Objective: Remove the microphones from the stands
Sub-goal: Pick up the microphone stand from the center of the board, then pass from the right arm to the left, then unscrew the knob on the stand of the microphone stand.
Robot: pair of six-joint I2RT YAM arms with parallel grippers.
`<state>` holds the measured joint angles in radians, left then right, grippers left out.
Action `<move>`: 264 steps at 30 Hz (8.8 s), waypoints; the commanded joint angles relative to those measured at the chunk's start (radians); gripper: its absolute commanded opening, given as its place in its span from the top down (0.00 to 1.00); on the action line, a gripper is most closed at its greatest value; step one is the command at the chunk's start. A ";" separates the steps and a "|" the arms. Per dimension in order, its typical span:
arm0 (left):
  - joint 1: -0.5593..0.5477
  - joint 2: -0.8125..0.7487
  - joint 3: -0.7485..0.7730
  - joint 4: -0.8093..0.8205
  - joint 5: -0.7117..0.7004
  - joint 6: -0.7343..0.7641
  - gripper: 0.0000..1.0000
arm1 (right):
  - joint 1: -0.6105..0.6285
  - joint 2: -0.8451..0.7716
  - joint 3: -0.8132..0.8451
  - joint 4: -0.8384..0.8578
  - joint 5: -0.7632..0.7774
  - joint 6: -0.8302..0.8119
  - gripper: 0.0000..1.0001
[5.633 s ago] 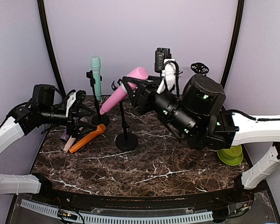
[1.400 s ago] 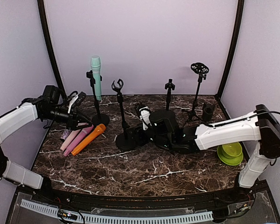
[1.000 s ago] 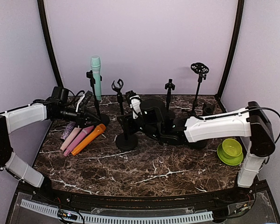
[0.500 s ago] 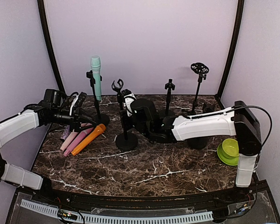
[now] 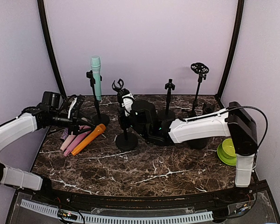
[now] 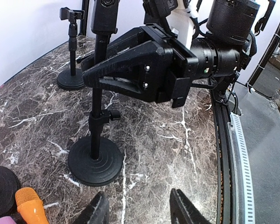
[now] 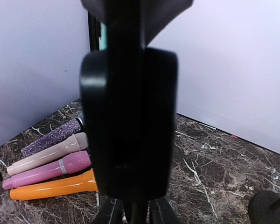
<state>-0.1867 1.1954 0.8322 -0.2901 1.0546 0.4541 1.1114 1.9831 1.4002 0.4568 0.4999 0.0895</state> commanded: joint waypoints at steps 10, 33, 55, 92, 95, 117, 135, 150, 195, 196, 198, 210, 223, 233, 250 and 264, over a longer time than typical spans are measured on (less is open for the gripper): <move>-0.029 0.005 -0.027 0.087 0.020 -0.005 0.55 | -0.007 -0.141 -0.013 0.073 -0.183 0.062 1.00; -0.163 0.029 0.014 -0.021 0.331 -0.063 0.40 | -0.003 -0.272 0.037 0.143 -0.700 0.298 1.00; -0.165 0.007 -0.066 0.060 0.310 -0.121 0.81 | 0.010 -0.273 0.064 0.201 -0.717 0.342 1.00; -0.175 -0.054 -0.002 0.396 0.345 -0.588 1.00 | 0.120 -0.442 -0.220 -0.103 -0.472 -0.444 0.43; -0.178 -0.058 -0.002 0.392 0.352 -0.582 1.00 | 0.114 -0.426 -0.196 -0.121 -0.491 -0.459 0.51; -0.182 -0.075 -0.002 0.327 0.373 -0.465 1.00 | 0.076 -0.308 -0.051 -0.081 -0.501 -0.395 0.75; -0.184 -0.046 0.147 -0.135 0.280 0.146 1.00 | 0.047 -0.320 -0.014 -0.129 -0.788 -0.152 1.00; -0.193 -0.088 0.107 0.134 0.162 0.176 1.00 | -0.082 -0.166 0.050 0.268 -1.248 0.432 1.00; -0.217 -0.075 0.064 0.344 0.311 -0.368 1.00 | 0.252 -0.343 -0.171 0.182 -0.018 -0.985 0.55; -0.217 -0.076 0.063 0.345 0.310 -0.368 1.00 | 0.252 -0.339 -0.165 0.184 -0.020 -0.992 0.56; -0.217 -0.077 0.061 0.346 0.311 -0.367 1.00 | 0.252 -0.334 -0.156 0.191 -0.025 -1.006 0.56; -0.217 -0.082 0.050 0.343 0.304 -0.347 1.00 | 0.252 -0.305 -0.095 0.138 -0.068 -1.012 0.71; -0.217 -0.089 0.046 0.313 0.302 -0.290 1.00 | 0.246 -0.304 -0.049 0.036 -0.140 -0.912 0.98; -0.217 -0.095 0.095 0.216 0.211 -0.047 1.00 | 0.163 -0.360 -0.014 -0.097 -0.477 -0.344 1.00; -0.218 -0.099 0.087 0.235 0.199 -0.073 1.00 | -0.031 -0.455 -0.170 0.055 -0.996 0.176 0.42; -0.217 -0.101 0.085 0.229 0.221 -0.101 1.00 | 0.054 -0.398 -0.029 -0.176 -0.618 -0.394 0.36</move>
<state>-0.3988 1.1240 0.8986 -0.0849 1.2289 0.3603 1.1587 1.5551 1.2896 0.3168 -0.1654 -0.1902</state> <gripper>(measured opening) 0.146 0.650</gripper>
